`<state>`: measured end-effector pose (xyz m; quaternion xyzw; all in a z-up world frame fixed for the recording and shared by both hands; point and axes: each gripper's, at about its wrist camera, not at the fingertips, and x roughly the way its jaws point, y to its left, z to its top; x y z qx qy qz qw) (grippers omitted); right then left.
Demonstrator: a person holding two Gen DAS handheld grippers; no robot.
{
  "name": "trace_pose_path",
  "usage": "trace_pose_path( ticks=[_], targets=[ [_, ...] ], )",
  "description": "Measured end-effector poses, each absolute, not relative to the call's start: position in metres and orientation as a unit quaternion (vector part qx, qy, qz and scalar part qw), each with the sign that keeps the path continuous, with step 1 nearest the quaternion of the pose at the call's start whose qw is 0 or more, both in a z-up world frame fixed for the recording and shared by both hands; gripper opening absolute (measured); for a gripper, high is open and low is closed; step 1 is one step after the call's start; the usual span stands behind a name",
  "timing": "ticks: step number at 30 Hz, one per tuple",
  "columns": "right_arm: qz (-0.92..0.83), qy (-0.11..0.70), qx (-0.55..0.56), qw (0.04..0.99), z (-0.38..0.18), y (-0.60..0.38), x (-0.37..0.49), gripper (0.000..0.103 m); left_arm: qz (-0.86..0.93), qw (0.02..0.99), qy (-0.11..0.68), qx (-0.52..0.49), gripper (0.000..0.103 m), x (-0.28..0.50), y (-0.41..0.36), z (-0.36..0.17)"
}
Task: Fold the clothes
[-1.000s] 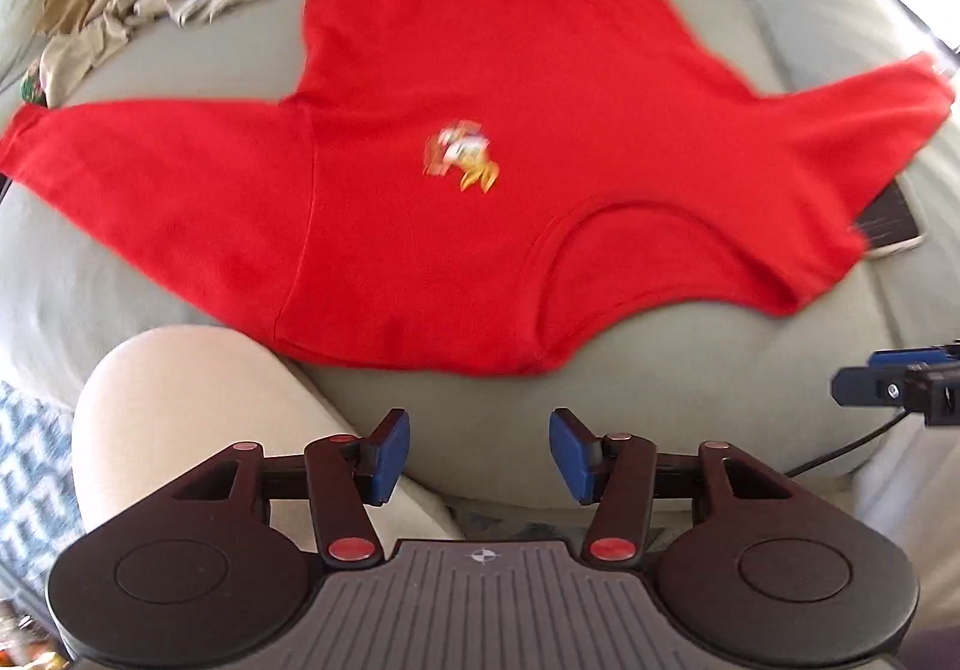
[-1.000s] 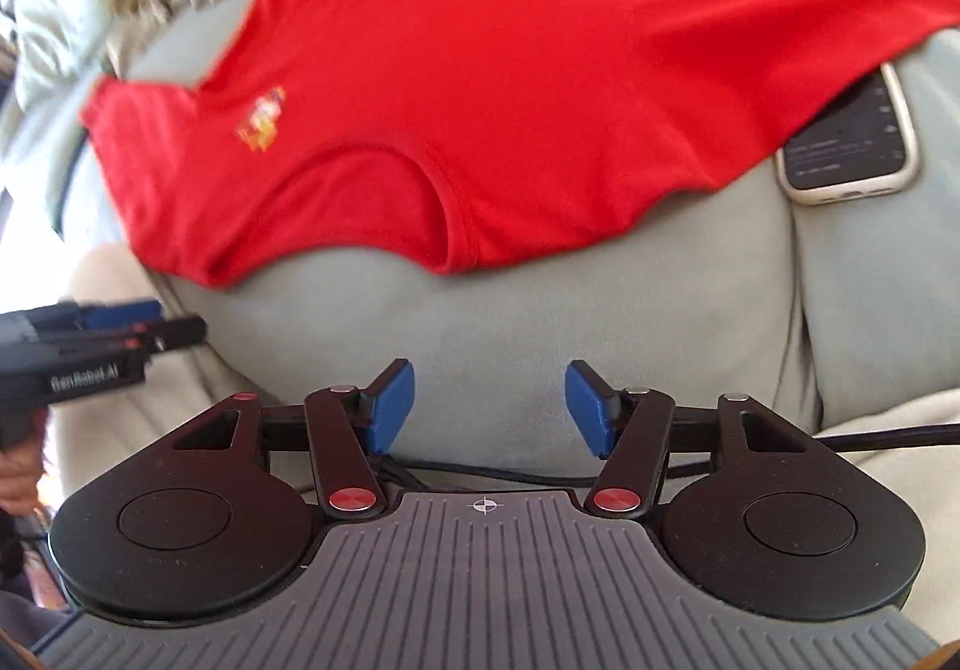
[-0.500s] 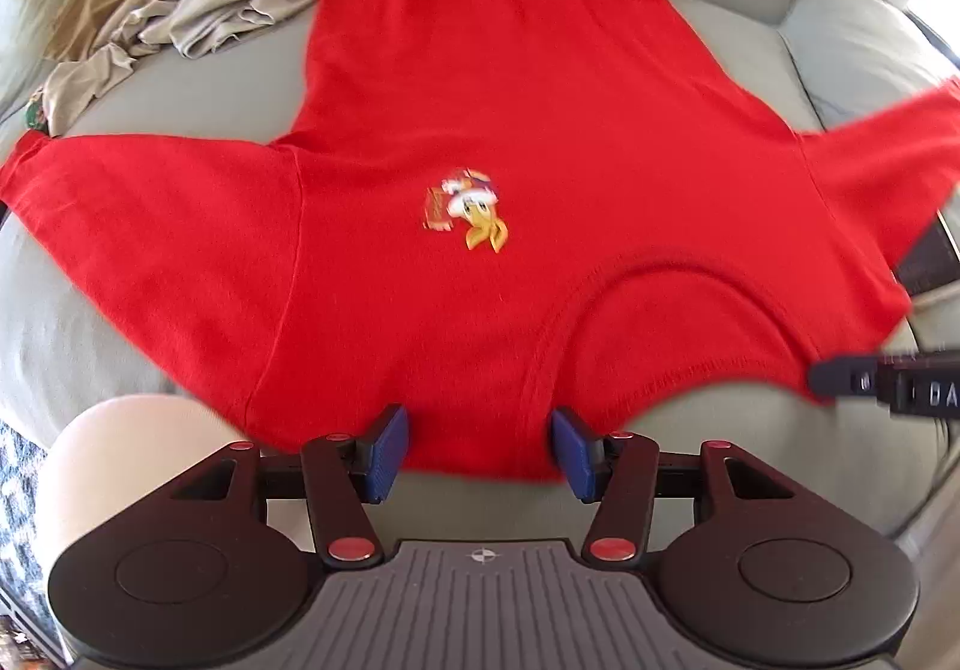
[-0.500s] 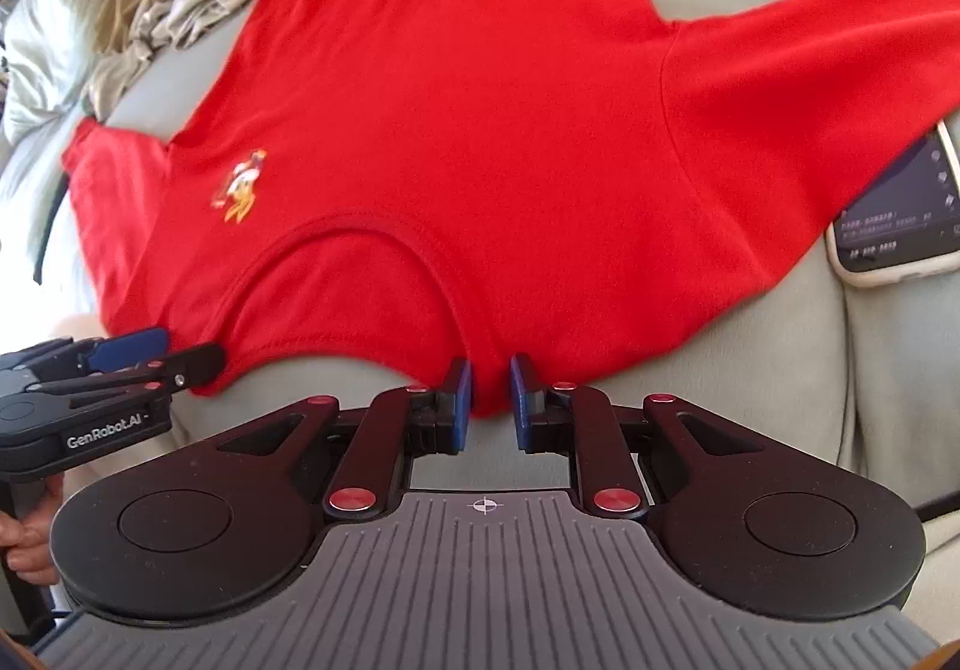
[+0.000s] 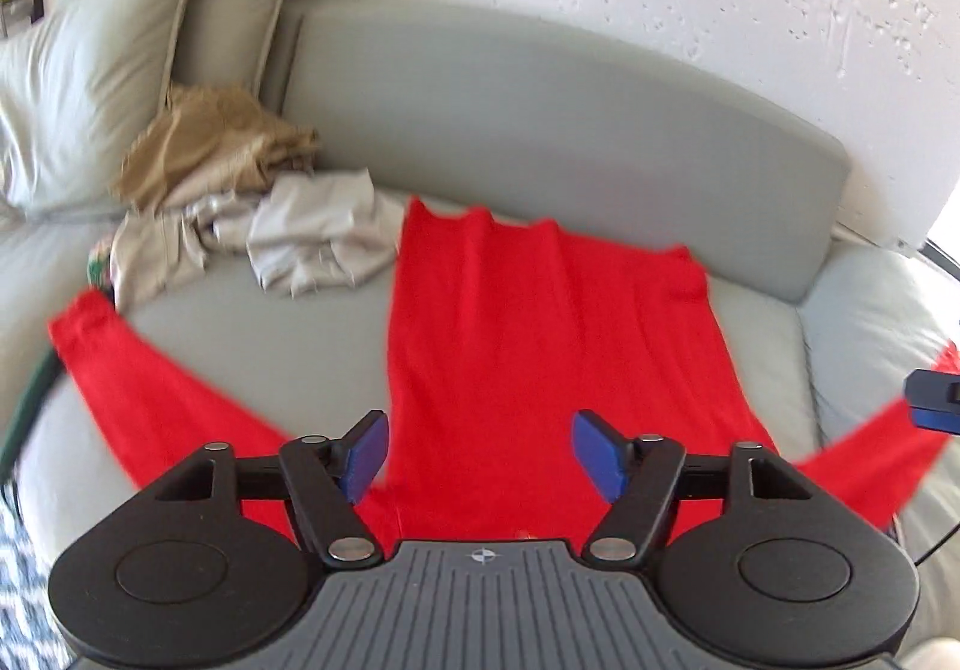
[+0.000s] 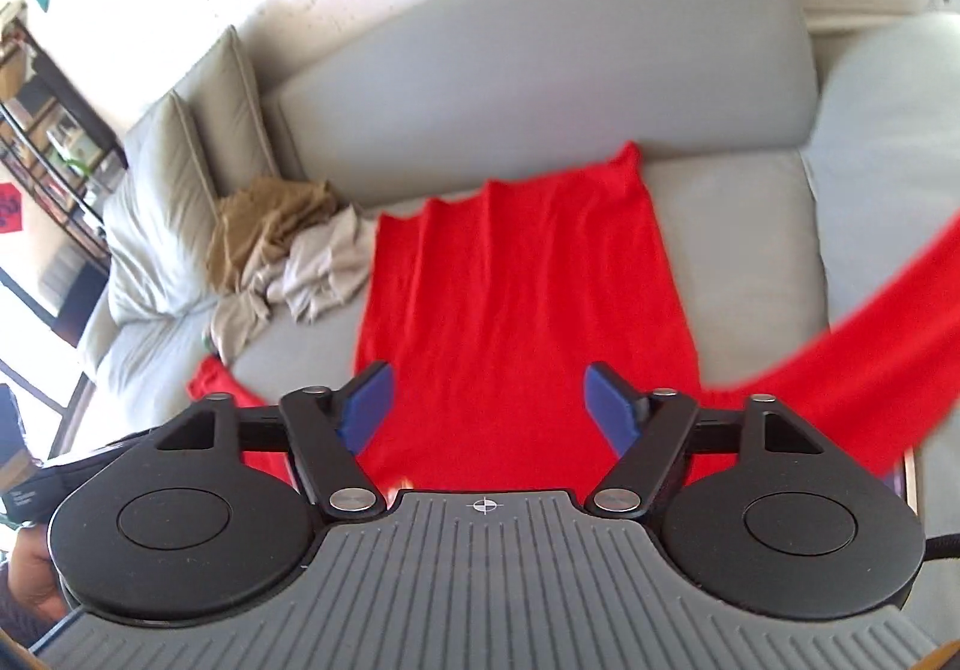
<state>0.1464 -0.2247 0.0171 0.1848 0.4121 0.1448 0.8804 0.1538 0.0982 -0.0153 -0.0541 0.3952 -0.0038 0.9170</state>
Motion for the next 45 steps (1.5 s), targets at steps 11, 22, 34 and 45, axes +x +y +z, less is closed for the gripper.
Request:
trace_pose_path(
  ticks=[11, 22, 34, 45],
  targets=[
    [0.091, 0.433, 0.257, 0.859, -0.08, -0.255, 0.35, 0.057, -0.028, 0.923, 0.374, -0.084, 0.043, 0.354, 0.155, -0.114],
    [0.039, 0.435, 0.334, 0.835, -0.192, -0.292, 0.496, 0.044, -0.07, 0.902, 0.422, -0.057, 0.038, 0.416, 0.133, -0.182],
    [0.032, 0.311, -0.024, 0.95, -0.151, -0.204, 0.49, 0.004, -0.062, 0.904, 0.423, -0.02, 0.038, 0.415, 0.126, -0.19],
    [0.021, 0.322, 0.116, 0.939, -0.099, -0.24, 0.439, 0.056, 0.002, 0.913, 0.407, 0.029, 0.04, 0.375, 0.098, -0.137]
  ],
)
